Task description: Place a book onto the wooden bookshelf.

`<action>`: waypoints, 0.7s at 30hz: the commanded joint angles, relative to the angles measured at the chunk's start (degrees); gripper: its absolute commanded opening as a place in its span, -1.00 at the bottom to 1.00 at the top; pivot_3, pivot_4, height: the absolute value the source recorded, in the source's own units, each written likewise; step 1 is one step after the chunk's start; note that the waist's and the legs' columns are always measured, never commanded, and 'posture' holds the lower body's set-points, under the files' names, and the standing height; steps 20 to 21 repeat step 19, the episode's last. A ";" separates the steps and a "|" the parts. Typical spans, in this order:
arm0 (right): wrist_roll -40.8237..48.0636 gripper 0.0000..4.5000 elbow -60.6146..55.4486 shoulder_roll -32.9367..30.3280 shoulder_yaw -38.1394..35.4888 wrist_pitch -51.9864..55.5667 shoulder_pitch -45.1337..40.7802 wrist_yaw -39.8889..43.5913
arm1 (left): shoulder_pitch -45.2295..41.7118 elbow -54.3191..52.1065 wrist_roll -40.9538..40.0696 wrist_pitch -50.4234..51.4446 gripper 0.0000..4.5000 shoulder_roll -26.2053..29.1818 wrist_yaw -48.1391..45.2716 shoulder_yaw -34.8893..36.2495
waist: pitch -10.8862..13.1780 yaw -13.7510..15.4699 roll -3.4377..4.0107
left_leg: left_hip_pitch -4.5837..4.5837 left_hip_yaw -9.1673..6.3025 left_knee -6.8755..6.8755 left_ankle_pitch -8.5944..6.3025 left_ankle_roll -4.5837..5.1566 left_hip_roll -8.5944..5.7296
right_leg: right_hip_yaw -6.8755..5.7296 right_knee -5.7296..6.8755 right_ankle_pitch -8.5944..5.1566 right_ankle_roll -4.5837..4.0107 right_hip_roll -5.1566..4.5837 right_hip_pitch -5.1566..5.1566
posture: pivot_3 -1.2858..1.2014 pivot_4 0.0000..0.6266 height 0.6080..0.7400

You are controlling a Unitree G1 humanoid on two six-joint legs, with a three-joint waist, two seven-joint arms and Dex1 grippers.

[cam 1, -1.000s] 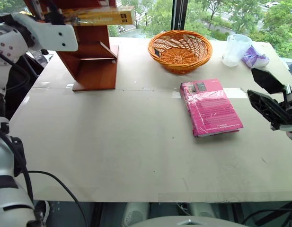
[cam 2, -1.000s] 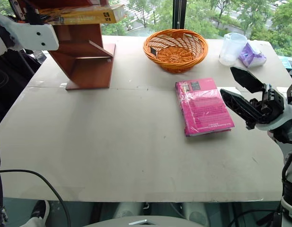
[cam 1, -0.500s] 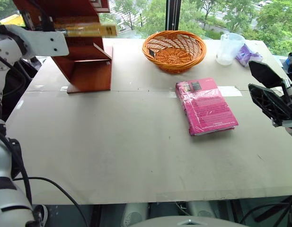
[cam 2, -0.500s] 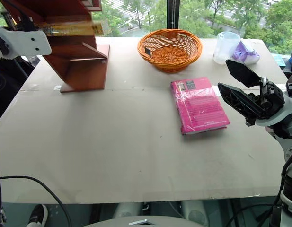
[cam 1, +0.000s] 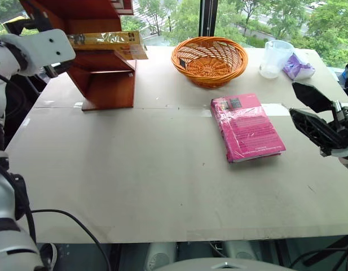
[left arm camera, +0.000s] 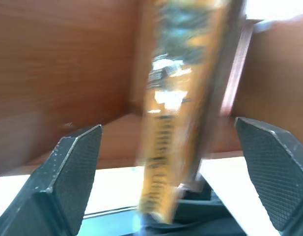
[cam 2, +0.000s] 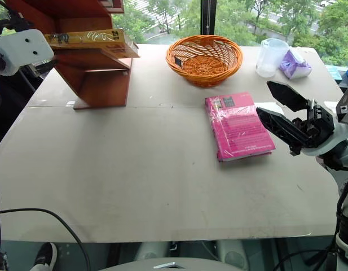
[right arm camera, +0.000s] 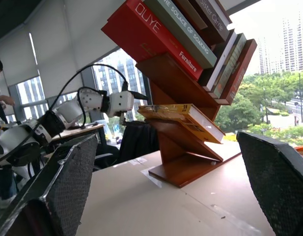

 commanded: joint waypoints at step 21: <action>-39.87 1.00 26.53 5.41 5.35 -37.75 22.60 11.53 | 71.27 -51.52 -24.71 18.20 0.98 -37.55 13.04 5.61 | -0.27 -0.06 0.25 | 1.30 0.09 -0.09 -0.02 0.02 0.01 | 0.84 0.07 -0.21 -0.12 -0.01 0.84 | 0.03 -0.52 1.00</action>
